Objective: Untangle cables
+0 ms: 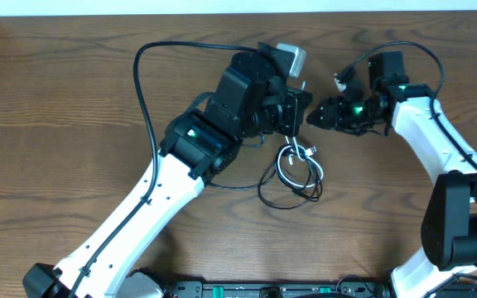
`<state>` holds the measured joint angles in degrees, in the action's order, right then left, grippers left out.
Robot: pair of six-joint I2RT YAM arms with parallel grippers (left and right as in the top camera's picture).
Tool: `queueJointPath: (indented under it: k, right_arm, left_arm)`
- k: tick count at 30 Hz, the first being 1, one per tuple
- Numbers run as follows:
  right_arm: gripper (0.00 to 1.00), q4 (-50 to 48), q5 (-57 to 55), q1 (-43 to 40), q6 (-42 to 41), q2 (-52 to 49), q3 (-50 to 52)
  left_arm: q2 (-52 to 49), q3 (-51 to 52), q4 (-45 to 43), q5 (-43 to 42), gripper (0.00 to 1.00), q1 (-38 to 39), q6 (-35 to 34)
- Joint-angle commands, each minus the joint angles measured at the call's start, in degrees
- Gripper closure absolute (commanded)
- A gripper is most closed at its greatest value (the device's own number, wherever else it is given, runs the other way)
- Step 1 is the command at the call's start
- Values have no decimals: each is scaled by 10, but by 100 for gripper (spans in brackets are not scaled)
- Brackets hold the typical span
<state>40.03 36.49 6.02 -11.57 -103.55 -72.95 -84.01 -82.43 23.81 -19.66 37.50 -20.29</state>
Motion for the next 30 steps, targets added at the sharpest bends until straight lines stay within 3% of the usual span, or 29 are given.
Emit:
queueJointPath:
  k: [1,5,11,17,30]
  right_arm:
    - [43,-2,24,7,-3,9,-1]
    - [47,4,127,0,35,10,-1]
    - [44,43,152,0,104,13,-1]
    - [43,75,8,23,108,12,6]
    - [43,64,-24,61,68,9,44]
  left_arm:
    - [11,-3,2,-18,93,-9,-3]
    - [11,-3,10,-29,92,-9,0]
    - [11,-3,32,-29,93,-10,27]
    - [11,-3,24,-29,93,-10,27]
    - [16,-3,-8,-46,93,-24,23]
